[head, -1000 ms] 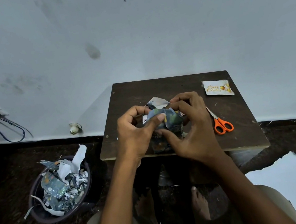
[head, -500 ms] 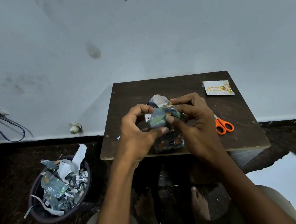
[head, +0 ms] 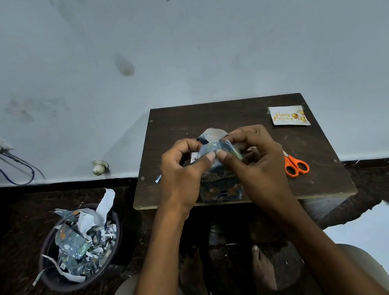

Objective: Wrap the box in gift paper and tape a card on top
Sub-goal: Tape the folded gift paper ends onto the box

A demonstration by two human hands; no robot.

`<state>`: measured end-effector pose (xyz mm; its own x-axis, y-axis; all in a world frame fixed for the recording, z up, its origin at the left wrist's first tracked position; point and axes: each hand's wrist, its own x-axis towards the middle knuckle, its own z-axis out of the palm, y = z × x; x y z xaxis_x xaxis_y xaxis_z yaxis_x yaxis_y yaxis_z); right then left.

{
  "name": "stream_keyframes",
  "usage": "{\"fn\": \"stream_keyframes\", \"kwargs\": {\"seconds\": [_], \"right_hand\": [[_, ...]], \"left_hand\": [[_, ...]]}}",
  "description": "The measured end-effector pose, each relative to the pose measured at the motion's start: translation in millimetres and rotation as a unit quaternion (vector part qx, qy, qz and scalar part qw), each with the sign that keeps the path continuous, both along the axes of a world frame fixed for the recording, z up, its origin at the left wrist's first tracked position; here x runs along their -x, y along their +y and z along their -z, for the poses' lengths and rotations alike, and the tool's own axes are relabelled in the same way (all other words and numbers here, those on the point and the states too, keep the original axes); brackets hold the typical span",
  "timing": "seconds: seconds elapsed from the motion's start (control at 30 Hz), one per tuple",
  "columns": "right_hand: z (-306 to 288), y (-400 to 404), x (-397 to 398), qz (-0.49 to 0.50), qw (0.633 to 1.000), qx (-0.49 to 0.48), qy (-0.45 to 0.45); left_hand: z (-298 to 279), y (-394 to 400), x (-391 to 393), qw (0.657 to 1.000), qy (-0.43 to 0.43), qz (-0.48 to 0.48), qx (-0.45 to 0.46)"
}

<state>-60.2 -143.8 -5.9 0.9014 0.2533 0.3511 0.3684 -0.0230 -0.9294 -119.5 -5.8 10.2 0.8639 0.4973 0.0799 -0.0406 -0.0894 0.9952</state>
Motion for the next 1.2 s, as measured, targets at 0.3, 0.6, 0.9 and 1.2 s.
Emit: {"fn": "stream_keyframes", "kwargs": {"seconds": [0.3,0.6,0.9,1.2], "right_hand": [[-11.8,4.7,2.1,-0.033,0.969,-0.133,0.207],[-14.6,7.4,-5.3,-0.065,0.941,-0.159,0.292],[-5.6,6.5,-10.4,-0.027,0.989,-0.083,0.118],[-3.3,6.5,-6.8,0.000,1.000,0.010,0.020]], "left_hand": [[-5.3,-15.5,-2.6,0.991,0.005,-0.067,0.120],[-8.1,-22.6,-7.0,0.975,0.016,-0.059,0.213],[-6.4,-20.0,-6.3,0.986,-0.003,-0.046,0.162],[-5.0,12.3,1.7,0.992,0.014,0.085,0.097]]}}
